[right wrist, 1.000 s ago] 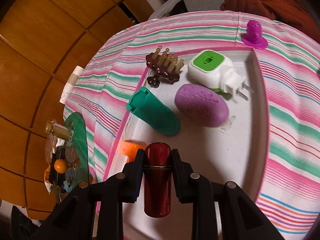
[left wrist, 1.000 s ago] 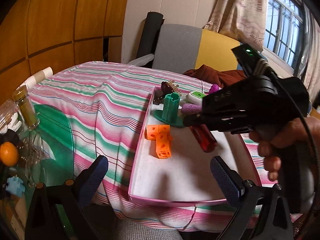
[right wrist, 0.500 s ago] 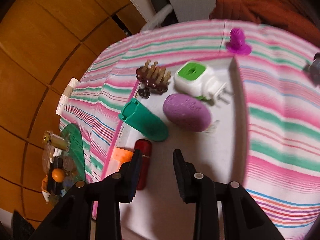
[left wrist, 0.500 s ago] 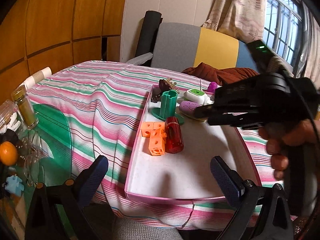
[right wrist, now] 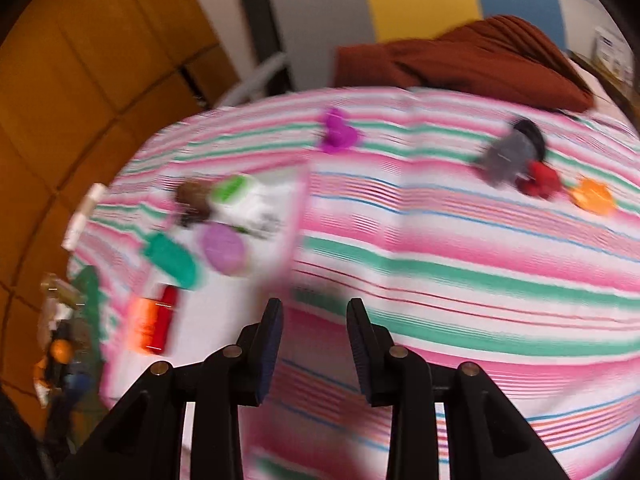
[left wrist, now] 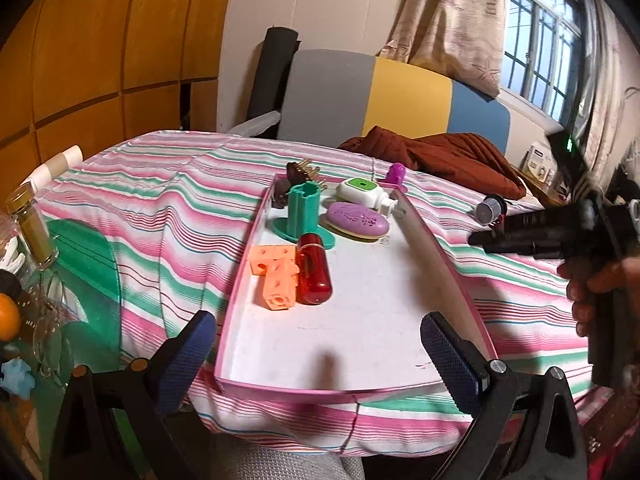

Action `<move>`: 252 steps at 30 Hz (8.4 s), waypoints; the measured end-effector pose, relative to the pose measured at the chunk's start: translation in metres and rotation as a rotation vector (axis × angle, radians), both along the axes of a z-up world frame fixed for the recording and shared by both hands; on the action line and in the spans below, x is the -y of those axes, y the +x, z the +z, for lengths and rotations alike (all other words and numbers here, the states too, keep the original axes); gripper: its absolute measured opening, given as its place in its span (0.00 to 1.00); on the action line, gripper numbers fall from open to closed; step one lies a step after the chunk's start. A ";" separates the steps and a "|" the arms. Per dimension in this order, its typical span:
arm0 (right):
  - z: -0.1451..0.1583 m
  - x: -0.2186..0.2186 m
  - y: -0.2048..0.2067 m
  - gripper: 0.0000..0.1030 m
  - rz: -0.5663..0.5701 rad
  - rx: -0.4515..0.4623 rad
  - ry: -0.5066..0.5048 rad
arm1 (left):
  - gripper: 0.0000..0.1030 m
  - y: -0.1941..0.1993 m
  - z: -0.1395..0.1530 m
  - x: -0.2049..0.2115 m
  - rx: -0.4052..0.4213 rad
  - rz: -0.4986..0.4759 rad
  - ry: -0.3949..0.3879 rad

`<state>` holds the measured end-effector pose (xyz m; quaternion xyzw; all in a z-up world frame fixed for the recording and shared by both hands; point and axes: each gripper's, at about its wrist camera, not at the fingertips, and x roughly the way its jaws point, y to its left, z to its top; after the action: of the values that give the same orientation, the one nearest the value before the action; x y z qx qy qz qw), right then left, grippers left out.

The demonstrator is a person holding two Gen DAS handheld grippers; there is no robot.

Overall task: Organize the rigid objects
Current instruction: 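Move the open right gripper to the yellow-orange plastic piece, then grasp the yellow-orange plastic piece with the right gripper and lift it, then grasp the clear black-lidded canister with the left gripper while the right gripper holds the yellow-orange piece, then carry the canister into the tray and open the left gripper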

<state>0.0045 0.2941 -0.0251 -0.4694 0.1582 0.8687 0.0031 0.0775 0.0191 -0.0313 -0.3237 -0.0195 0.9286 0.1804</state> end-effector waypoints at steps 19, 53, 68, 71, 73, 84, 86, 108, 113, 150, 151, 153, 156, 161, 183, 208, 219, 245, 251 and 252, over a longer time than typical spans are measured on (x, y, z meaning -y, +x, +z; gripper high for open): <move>-0.018 -0.129 0.045 0.31 -0.246 0.065 0.033 | 1.00 0.012 0.013 -0.052 -0.036 -0.140 -0.046; -0.039 -0.335 -0.005 0.35 -0.576 -0.058 -0.268 | 1.00 0.029 0.018 -0.136 -0.053 -0.331 -0.185; -0.013 -0.309 0.024 0.37 -0.516 -0.060 -0.362 | 1.00 0.030 0.018 -0.143 -0.044 -0.330 -0.169; -0.019 -0.319 0.025 0.38 -0.588 -0.027 -0.326 | 1.00 0.029 0.017 -0.143 -0.035 -0.325 -0.164; -0.026 -0.320 0.026 0.39 -0.611 -0.001 -0.367 | 1.00 0.030 0.015 -0.145 -0.031 -0.329 -0.167; -0.030 -0.327 0.006 0.40 -0.686 0.000 -0.237 | 1.00 0.030 0.015 -0.145 -0.038 -0.324 -0.177; -0.021 -0.334 0.017 0.40 -0.723 -0.033 -0.207 | 1.00 0.029 0.015 -0.144 -0.036 -0.319 -0.170; -0.043 -0.298 0.000 0.26 -0.543 0.136 -0.171 | 1.00 -0.003 0.027 -0.197 -0.037 -0.324 -0.151; -0.043 -0.300 0.008 0.26 -0.537 0.138 -0.224 | 1.00 -0.045 0.031 -0.248 -0.086 -0.297 -0.232; -0.048 -0.304 -0.004 0.26 -0.513 0.150 -0.225 | 0.43 -0.141 -0.031 -0.368 -0.132 -0.632 -0.353; -0.048 -0.304 -0.004 0.26 -0.512 0.150 -0.223 | 0.43 -0.137 -0.030 -0.364 -0.122 -0.635 -0.342; -0.048 -0.305 -0.003 0.26 -0.510 0.149 -0.223 | 0.43 -0.130 -0.028 -0.353 -0.073 -0.647 -0.304; -0.049 -0.305 -0.004 0.26 -0.509 0.147 -0.227 | 0.43 -0.121 -0.027 -0.335 -0.002 -0.637 -0.251; -0.049 -0.306 -0.004 0.26 -0.506 0.146 -0.223 | 0.43 -0.108 -0.015 -0.312 0.020 -0.589 -0.234; -0.050 -0.306 -0.004 0.26 -0.502 0.146 -0.229 | 0.71 -0.097 -0.018 -0.290 0.062 -0.464 -0.292; -0.050 -0.309 0.001 0.26 -0.503 0.145 -0.235 | 0.58 -0.100 -0.004 -0.294 0.110 -0.443 -0.176; -0.050 -0.310 0.001 0.26 -0.500 0.144 -0.225 | 0.44 -0.104 -0.005 -0.301 0.094 -0.399 -0.144; -0.045 -0.295 0.010 0.25 -0.473 0.125 -0.130 | 0.44 -0.046 0.046 -0.142 0.013 -0.275 -0.014; -0.043 -0.287 0.015 0.25 -0.475 0.125 -0.114 | 0.44 -0.060 0.029 -0.103 0.060 -0.180 -0.022; -0.041 -0.285 0.016 0.25 -0.470 0.120 -0.110 | 0.44 -0.063 0.026 -0.098 0.064 -0.168 -0.023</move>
<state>0.0202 0.5792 -0.0663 -0.4701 0.3097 0.8046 0.1891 0.0141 0.1176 -0.0051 -0.3559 0.0128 0.8995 0.2530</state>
